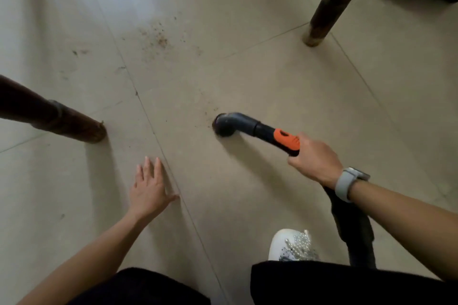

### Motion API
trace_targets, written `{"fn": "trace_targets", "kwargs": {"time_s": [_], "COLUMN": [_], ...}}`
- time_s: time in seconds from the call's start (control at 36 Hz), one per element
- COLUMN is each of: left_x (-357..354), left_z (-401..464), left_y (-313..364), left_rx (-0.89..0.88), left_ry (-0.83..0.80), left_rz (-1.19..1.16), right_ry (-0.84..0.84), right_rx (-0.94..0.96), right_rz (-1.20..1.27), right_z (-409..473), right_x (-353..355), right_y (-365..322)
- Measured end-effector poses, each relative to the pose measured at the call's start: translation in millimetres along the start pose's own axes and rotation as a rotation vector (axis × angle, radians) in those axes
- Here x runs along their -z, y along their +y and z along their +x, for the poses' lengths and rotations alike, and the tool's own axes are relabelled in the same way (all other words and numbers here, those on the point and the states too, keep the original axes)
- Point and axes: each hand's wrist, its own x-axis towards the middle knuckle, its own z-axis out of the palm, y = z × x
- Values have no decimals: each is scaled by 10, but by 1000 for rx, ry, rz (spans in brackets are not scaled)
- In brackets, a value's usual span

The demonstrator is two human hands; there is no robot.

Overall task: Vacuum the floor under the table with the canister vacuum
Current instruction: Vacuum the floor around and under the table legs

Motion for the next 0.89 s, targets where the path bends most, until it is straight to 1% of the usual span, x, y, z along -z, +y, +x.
{"fn": "trace_targets", "kwargs": {"time_s": [0.06,0.08,0.14,0.19,0.28,0.33,0.39,0.5,0.56,0.64,0.78,0.83,0.89], "left_x": [-11,-8,17,40,54,58,49,46,40,36,39,34,24], "left_z": [1,-3,-6,1,11,10,4,-14,-20,-22,-2,1,2], "left_y": [-22,-31,-49,-60,-67,-68,-68,-88,-96,-82,-65,-74,-97], "left_rx": [11,24,55,77,78,71,70,79,71,80,87,91,79], "left_ry": [-1,-8,-31,-55,-67,-72,-63,-37,-35,-45,-57,-52,-51], "left_rz": [10,1,-19,-12,-18,-30,-36,-72,-91,-98,-114,-128,-138], "right_ry": [81,99,88,43,-63,-95,-69,80,107,72,-109,-141,-116], "right_rx": [-116,-143,-141,-74,91,139,71,-174,-194,-130,132,134,49], "right_rz": [71,83,80,67,16,3,32,140,124,101,39,62,128], "right_z": [167,201,191,112,-22,-31,89,383,423,367,151,148,273], "right_x": [120,154,150,59,-141,-181,-113,145,199,167,-77,-141,-107], "right_y": [50,43,-30,-166,-399,-455,-390,-186,-206,-414,-850,-871,-764]}}
